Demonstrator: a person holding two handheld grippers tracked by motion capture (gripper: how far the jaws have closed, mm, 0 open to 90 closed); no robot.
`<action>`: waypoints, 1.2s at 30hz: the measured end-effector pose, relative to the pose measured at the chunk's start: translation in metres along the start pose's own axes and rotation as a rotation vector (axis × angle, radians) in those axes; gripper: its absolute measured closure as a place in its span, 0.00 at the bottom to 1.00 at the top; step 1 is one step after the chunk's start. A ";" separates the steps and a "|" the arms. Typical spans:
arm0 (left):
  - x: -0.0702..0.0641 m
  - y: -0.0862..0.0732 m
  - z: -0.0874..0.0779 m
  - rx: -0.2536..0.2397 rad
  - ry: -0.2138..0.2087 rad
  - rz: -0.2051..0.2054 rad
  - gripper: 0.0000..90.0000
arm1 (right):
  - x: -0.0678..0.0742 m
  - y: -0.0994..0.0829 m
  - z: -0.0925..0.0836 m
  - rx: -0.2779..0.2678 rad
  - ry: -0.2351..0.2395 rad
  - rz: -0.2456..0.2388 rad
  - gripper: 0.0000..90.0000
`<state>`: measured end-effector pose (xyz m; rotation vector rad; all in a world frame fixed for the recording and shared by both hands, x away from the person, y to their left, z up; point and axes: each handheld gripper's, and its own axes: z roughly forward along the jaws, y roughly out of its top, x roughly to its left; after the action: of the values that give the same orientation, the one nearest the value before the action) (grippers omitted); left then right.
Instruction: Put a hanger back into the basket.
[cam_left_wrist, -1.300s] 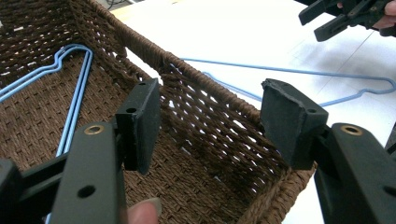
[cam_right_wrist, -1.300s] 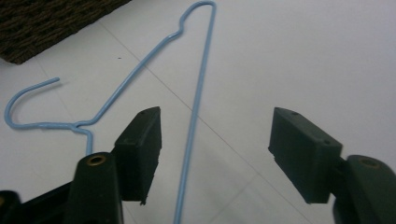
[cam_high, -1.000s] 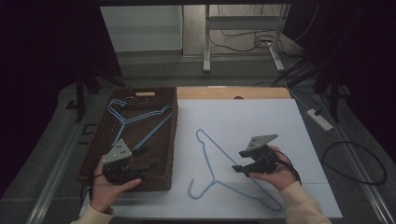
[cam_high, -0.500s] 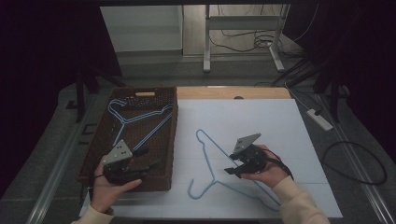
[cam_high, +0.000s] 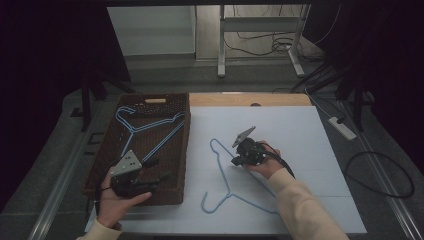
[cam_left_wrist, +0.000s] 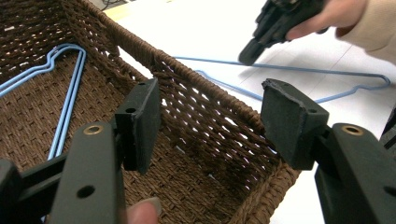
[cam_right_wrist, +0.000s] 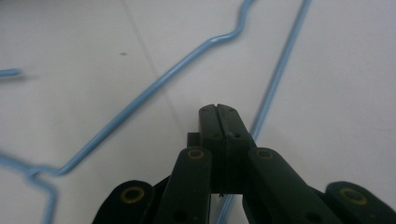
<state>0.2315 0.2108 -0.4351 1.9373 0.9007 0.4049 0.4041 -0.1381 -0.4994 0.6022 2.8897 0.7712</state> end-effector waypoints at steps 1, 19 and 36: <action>0.000 0.000 0.000 0.000 0.000 0.000 0.43 | -0.002 0.001 0.004 0.001 -0.004 0.004 1.00; -0.001 -0.002 0.005 0.016 -0.002 0.001 0.43 | -0.038 -0.015 -0.004 0.038 -0.168 0.172 1.00; -0.004 -0.001 0.005 0.013 -0.009 0.004 0.43 | -0.034 -0.081 -0.049 0.086 -0.230 0.416 1.00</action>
<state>0.2316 0.2053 -0.4381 1.9516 0.8966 0.3932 0.3984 -0.2383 -0.4978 1.2387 2.6257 0.5696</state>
